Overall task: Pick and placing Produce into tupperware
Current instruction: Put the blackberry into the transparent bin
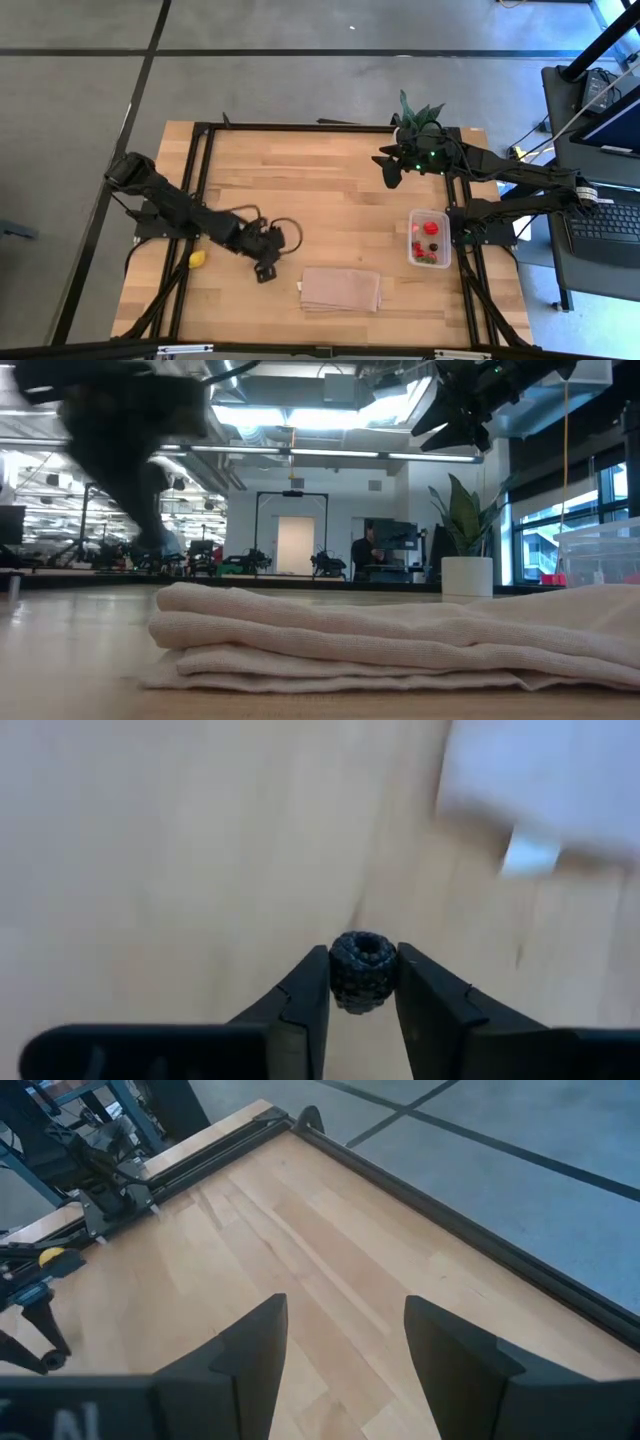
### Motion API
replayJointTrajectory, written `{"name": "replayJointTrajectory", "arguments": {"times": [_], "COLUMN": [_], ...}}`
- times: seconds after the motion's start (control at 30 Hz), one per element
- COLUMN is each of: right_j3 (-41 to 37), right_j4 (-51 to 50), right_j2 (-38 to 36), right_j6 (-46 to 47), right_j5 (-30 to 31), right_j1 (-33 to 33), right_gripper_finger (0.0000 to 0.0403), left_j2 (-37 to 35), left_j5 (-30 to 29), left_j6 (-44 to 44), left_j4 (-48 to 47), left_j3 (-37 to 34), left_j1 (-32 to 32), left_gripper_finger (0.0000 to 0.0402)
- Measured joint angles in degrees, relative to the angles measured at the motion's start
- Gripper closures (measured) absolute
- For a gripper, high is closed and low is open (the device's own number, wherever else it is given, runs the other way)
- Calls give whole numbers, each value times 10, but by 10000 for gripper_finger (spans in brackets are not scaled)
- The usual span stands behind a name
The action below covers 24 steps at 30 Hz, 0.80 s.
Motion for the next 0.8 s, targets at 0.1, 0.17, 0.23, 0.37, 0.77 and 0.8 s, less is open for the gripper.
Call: {"name": "replayJointTrajectory", "arguments": {"times": [0.1,0.17,0.23,0.37,0.77,0.8], "right_j3": [0,0,0,0,0,0], "right_j4": [2,5,6,6,4,3], "right_j2": [0,0,0,0,0,0], "right_j6": [0,0,1,0,0,3], "right_j5": [0,0,0,0,0,0], "right_j1": [0,0,0,0,0,0], "right_gripper_finger": [198,198,198,198,198,198], "left_j2": [-1,7,22,63,281,297], "left_j5": [-17,-10,6,16,111,111], "left_j6": [78,140,192,264,313,322], "left_j4": [12,59,113,206,361,361], "left_j3": [36,49,53,77,248,264], "left_j1": [47,82,116,180,280,280], "left_gripper_finger": [303,299,299,311,297,299]}}
